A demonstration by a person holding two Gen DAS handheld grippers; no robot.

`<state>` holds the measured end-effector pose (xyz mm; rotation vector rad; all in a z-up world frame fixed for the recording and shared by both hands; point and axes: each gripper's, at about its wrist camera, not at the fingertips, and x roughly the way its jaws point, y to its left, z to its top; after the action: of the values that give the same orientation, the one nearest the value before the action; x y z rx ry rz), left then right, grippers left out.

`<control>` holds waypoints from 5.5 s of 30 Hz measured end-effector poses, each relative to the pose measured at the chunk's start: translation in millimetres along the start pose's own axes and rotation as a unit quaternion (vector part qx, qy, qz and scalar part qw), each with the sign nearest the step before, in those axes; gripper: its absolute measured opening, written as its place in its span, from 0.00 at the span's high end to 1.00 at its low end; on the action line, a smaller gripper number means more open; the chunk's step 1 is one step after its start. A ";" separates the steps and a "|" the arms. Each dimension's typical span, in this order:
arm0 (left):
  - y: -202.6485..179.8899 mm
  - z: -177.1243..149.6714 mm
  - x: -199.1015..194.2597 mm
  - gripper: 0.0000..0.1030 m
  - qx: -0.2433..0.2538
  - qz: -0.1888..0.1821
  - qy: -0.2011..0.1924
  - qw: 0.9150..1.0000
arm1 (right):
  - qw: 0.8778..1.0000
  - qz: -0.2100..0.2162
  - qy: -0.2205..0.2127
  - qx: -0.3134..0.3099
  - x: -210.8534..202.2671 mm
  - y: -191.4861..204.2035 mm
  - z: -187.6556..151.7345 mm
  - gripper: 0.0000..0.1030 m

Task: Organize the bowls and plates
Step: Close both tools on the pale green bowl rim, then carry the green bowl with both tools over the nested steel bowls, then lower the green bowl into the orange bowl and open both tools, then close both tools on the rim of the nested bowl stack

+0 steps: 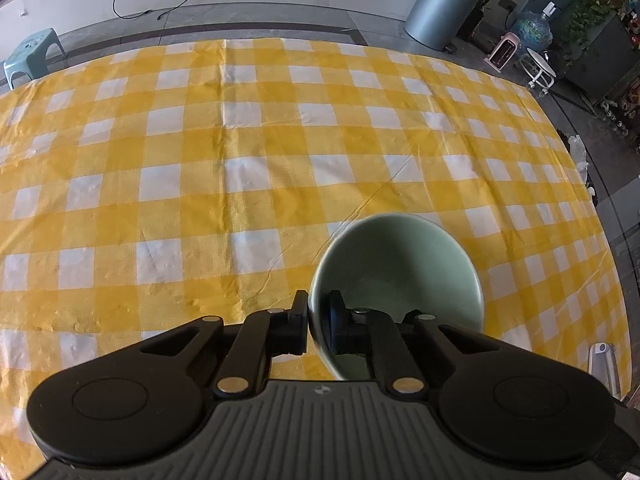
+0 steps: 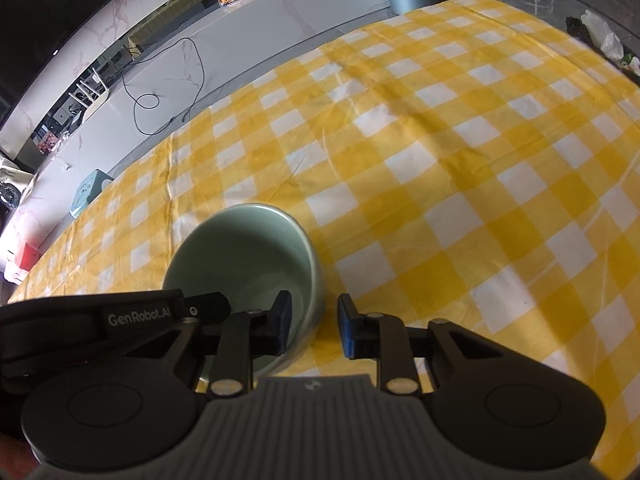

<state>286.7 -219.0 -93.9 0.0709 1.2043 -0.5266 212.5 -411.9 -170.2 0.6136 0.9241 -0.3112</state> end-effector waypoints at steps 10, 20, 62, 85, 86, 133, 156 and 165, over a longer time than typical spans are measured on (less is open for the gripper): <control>-3.1 -5.9 -17.6 0.91 0.000 -0.008 -0.007 1.000 | 1.000 -0.006 -0.001 0.021 -13.0 1.3 -1.6 0.88; -4.2 -28.2 -80.1 0.91 -0.015 -0.004 -0.038 0.999 | 0.999 0.031 -0.011 0.026 -68.3 10.9 -16.6 0.88; 52.9 -212.7 -182.1 0.91 -0.154 -0.031 -0.100 0.982 | 0.996 0.081 0.016 -0.034 -177.2 30.6 -168.4 0.91; 45.9 -202.9 -164.8 0.89 -0.104 0.030 -0.085 0.990 | 0.995 0.040 0.019 -0.087 -150.5 40.2 -169.9 0.96; 45.5 -202.7 -164.8 0.89 -0.101 0.032 -0.086 0.991 | 0.995 0.036 0.018 -0.092 -150.6 41.4 -170.1 0.96; 79.1 -225.5 -191.1 0.58 -0.123 -0.020 -0.158 0.980 | 0.989 0.093 -0.051 -0.101 -187.0 29.5 -168.1 0.64; 106.1 -236.1 -152.3 0.30 -0.227 -0.093 -0.135 0.960 | 0.992 0.117 0.042 0.022 -127.8 -14.6 -170.4 0.30; 103.2 -233.7 -128.7 0.33 -0.246 -0.107 -0.095 0.959 | 0.986 0.146 0.067 0.048 -111.8 -19.4 -166.7 0.32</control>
<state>94.6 -7.1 -87.6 -0.5293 1.1298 -0.3967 30.6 -325.4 -160.6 0.8553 0.9366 -0.0515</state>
